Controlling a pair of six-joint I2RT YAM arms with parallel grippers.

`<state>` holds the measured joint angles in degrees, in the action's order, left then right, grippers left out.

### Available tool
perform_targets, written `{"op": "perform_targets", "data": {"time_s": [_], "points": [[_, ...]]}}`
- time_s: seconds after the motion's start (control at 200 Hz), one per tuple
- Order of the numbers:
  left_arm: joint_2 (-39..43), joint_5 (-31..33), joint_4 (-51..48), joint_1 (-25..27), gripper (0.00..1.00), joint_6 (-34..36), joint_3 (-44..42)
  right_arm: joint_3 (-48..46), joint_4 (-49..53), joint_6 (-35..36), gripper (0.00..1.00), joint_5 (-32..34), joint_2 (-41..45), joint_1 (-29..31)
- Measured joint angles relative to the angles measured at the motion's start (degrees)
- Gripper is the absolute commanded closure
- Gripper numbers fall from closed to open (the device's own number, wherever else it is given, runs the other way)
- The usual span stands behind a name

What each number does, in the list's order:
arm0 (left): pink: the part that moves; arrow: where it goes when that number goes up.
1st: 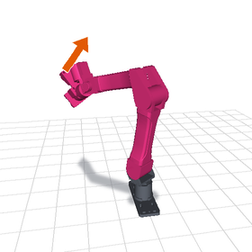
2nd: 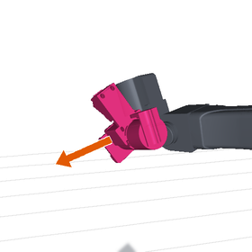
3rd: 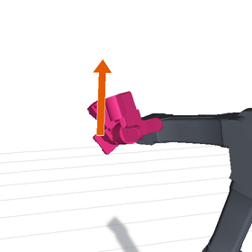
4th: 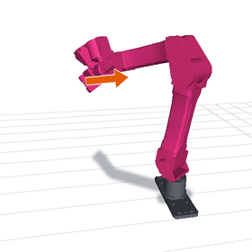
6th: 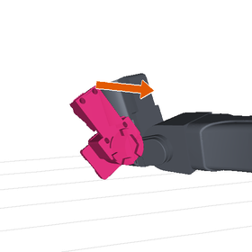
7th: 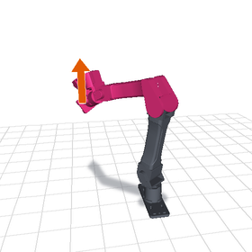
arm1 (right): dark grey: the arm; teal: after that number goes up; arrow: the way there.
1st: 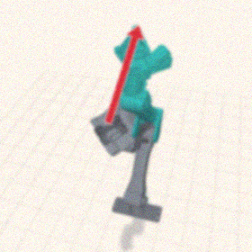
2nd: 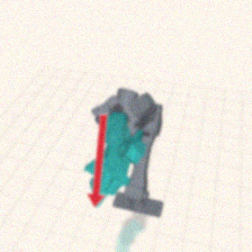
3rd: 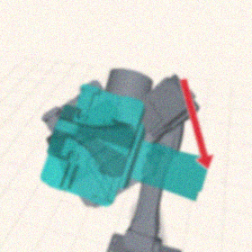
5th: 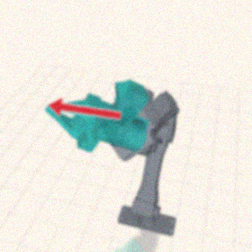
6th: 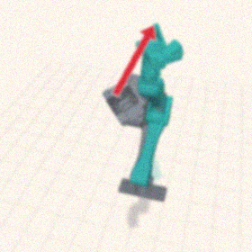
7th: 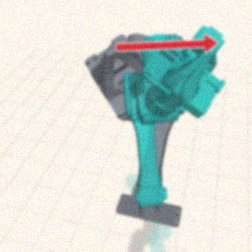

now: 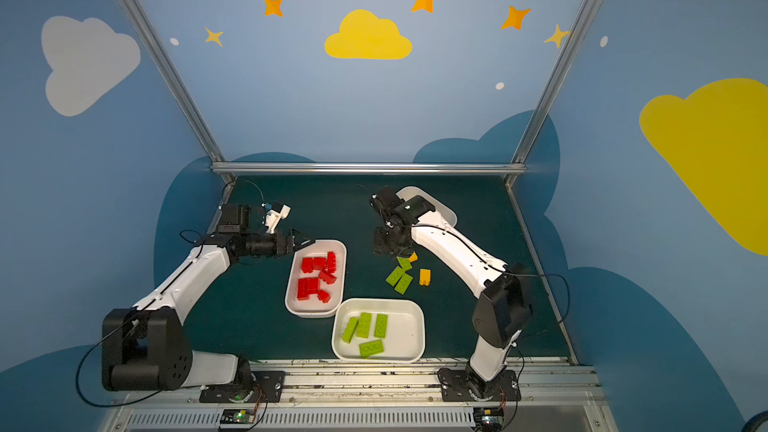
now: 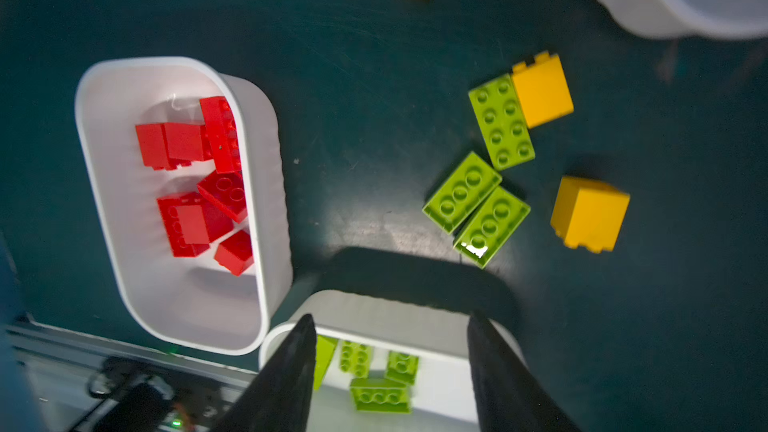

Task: Sort the legos into containers by color
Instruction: 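Return the right gripper to the pile and grasp a yellow brick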

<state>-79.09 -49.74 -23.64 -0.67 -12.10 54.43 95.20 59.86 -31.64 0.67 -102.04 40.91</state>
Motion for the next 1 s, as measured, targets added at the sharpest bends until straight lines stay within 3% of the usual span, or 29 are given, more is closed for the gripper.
{"op": "perform_targets", "data": {"time_s": [0.11, 0.25, 0.51, 0.796, 1.001], "points": [[0.4, -0.1, 0.3, 0.1, 0.01, -1.1, -0.4, 3.5, -1.4, 7.3, 0.41, -0.2, -6.2, -2.1], [1.2, 0.2, 0.1, 0.2, 0.01, -1.4, -0.5, 8.7, -2.7, 9.0, 0.40, -0.3, -14.1, -5.3], [2.2, 0.7, -0.5, 0.2, 0.00, -1.7, -0.4, 16.0, -4.7, 0.6, 0.39, -0.6, -24.6, -9.2], [2.2, 1.1, -1.9, 0.2, 0.00, -1.2, -0.4, 20.2, -5.9, -7.2, 0.39, -0.3, -30.4, -9.1], [2.2, 1.5, -3.0, 0.2, 0.01, -0.7, -0.4, 24.2, -5.8, -9.6, 0.46, 0.9, -34.8, -8.9]]}}
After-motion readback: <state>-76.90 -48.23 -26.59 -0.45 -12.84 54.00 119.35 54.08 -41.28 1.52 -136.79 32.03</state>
